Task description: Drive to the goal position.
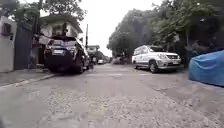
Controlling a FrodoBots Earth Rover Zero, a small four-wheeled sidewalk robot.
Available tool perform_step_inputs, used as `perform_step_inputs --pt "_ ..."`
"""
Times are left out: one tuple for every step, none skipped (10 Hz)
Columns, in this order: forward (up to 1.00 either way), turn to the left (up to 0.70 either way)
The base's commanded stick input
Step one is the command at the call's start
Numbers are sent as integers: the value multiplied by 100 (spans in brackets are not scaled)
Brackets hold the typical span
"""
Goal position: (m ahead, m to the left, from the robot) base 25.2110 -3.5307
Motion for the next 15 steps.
perform_step_inputs --pt "100 0" --pt "100 0" --pt "100 0" --pt "100 0" --pt "100 0" --pt "100 0" --pt "100 0" --pt "100 0" --pt "100 0" --pt "100 0" --pt "100 0" --pt "100 0" --pt "100 0" --pt "100 6" --pt "100 17"
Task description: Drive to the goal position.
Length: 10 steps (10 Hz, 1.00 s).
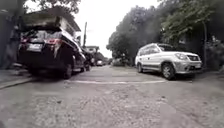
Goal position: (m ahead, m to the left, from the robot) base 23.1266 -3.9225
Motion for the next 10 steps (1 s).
perform_step_inputs --pt "100 0" --pt "100 0" --pt "100 0" --pt "100 0" --pt "100 0" --pt "100 0" --pt "100 0" --pt "100 0" --pt "100 0" --pt "100 0"
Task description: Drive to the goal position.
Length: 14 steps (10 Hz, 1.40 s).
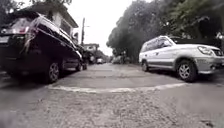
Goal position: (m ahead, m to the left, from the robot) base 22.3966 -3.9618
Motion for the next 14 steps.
perform_step_inputs --pt "100 0" --pt "100 1" --pt "100 20" --pt "100 27" --pt "100 4" --pt "100 0" --pt "100 0" --pt "100 16" --pt "100 27" --pt "100 27" --pt "100 9" --pt "100 0" --pt "100 0" --pt "100 0"
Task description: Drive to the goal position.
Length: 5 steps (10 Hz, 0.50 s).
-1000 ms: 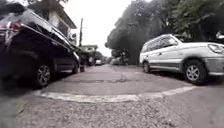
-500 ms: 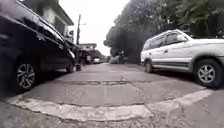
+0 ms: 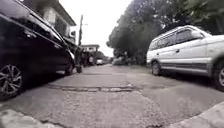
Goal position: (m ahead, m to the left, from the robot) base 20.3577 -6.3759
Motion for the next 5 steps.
perform_step_inputs --pt "93 0" --pt "85 0" --pt "85 13" --pt "85 27" --pt "85 27"
